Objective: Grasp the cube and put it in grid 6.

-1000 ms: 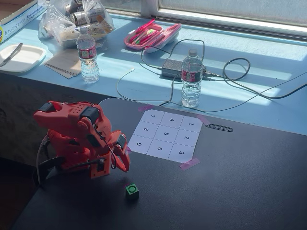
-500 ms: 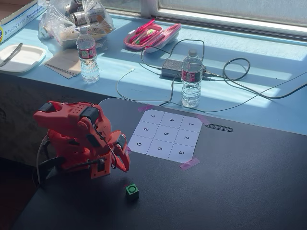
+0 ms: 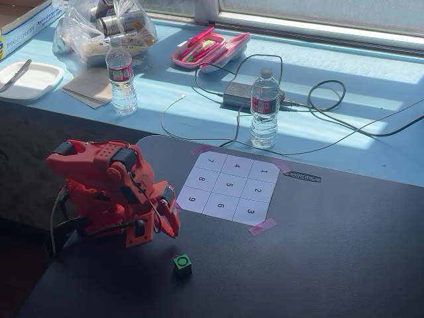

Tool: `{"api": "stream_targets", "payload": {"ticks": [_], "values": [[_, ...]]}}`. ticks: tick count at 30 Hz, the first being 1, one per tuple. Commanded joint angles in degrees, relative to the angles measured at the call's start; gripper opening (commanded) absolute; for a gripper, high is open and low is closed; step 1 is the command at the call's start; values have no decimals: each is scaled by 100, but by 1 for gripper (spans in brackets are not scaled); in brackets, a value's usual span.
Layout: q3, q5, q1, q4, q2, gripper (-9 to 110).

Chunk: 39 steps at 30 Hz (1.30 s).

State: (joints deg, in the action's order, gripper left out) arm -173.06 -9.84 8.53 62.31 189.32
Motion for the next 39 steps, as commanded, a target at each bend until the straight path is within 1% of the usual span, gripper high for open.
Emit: {"api": "stream_targets", "payload": {"ticks": [1, 15, 20, 23, 25, 30, 35, 39], "values": [[44, -44, 9, -9, -26, 0], [114, 9, 114, -44, -26, 0], [378, 114, 281, 0, -26, 1], [650, 237, 352, 62, -26, 3], [817, 360, 387, 132, -26, 8], [1204, 519, 422, 272, -62, 14], [1934, 870, 633, 114, -1063, 22], [2698, 1151, 914, -149, -2338, 23]]}}
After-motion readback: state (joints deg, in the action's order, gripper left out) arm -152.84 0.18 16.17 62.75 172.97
